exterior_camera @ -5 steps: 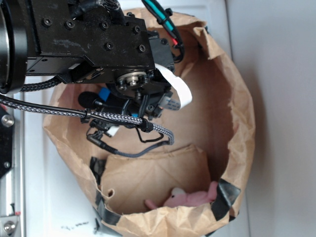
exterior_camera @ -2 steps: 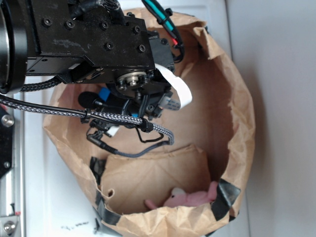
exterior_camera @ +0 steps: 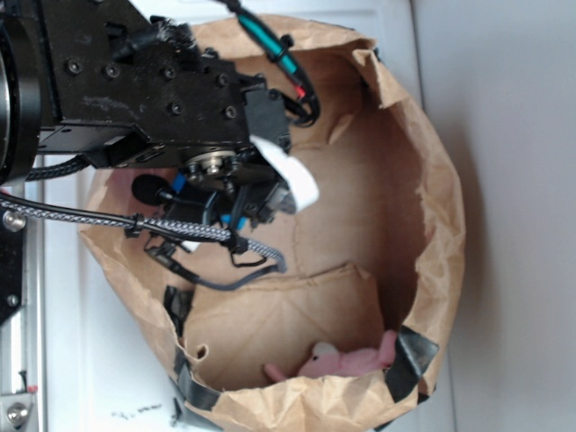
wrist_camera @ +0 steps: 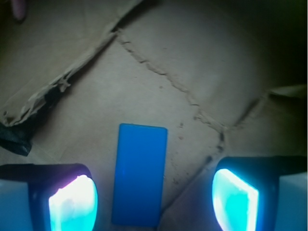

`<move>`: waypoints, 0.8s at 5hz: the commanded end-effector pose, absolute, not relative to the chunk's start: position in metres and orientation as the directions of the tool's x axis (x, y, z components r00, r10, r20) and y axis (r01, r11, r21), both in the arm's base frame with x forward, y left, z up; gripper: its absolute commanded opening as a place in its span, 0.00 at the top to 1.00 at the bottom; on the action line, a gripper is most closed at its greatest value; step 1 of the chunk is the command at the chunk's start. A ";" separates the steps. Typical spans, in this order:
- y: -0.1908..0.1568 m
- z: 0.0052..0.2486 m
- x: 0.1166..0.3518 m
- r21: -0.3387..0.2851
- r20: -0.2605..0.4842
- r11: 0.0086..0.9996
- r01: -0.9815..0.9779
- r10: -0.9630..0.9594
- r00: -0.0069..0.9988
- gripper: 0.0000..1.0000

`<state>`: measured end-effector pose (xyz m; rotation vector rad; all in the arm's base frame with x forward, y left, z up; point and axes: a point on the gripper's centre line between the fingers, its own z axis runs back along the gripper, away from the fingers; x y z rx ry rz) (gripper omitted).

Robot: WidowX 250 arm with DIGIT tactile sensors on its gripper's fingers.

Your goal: Grab the blue block.

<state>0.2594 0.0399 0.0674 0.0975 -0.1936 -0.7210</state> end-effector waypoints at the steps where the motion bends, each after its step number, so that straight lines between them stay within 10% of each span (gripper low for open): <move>1: 0.044 0.063 0.268 0.165 0.172 0.721 0.673 -0.693 0.700 0.00; 4: 0.070 0.057 0.273 0.045 0.142 0.765 0.642 -0.641 0.754 0.00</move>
